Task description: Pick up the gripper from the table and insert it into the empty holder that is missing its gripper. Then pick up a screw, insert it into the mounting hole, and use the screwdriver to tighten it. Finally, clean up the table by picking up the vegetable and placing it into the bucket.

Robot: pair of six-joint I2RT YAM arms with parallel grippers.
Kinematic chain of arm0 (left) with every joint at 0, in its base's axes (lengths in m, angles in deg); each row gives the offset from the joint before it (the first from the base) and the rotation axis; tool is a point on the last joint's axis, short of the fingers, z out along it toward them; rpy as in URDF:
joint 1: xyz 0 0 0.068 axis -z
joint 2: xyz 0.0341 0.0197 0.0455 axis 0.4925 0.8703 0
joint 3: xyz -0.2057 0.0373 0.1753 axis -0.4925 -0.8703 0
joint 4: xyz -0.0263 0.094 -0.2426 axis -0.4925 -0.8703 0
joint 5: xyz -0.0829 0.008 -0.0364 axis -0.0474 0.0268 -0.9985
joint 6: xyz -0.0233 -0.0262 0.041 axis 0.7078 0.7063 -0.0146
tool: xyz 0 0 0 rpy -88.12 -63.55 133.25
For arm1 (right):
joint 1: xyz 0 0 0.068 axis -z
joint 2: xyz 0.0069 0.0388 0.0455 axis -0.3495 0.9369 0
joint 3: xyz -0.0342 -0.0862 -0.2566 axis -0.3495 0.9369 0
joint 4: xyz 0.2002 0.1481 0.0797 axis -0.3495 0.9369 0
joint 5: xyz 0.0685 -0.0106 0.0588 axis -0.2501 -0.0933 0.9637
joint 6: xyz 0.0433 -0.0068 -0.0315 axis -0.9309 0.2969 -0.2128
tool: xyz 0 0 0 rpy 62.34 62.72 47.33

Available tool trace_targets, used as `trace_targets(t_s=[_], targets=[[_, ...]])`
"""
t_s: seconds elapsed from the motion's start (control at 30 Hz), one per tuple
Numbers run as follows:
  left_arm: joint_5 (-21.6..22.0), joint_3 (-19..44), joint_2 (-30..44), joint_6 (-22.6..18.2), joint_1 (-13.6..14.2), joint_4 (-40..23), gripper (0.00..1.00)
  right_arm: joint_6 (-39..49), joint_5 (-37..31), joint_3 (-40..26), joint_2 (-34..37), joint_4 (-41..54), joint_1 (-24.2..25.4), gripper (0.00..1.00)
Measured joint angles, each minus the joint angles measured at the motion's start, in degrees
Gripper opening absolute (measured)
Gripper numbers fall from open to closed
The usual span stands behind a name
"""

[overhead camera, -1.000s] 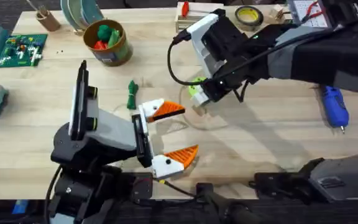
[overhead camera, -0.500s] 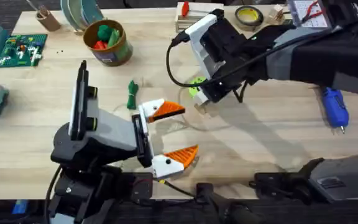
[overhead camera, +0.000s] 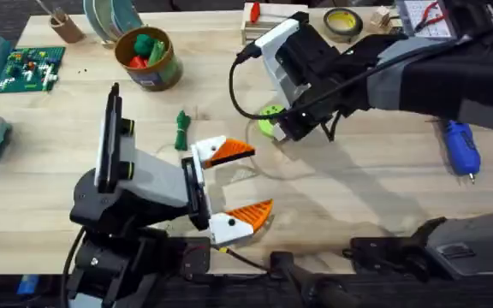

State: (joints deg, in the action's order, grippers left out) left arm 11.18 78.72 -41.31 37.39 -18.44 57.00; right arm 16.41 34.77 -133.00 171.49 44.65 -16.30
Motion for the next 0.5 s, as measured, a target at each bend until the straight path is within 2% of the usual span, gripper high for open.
trace_targets(t_s=[0.17,0.5], targets=[[0.00,0.00,-0.01,0.00,0.00,0.00,0.993,0.00,-0.02,-0.02,0.00,0.00,0.00,0.248],[0.00,0.00,-0.01,0.00,0.00,0.00,0.993,0.00,0.04,-0.61,-0.02,0.24,0.00,0.269]])
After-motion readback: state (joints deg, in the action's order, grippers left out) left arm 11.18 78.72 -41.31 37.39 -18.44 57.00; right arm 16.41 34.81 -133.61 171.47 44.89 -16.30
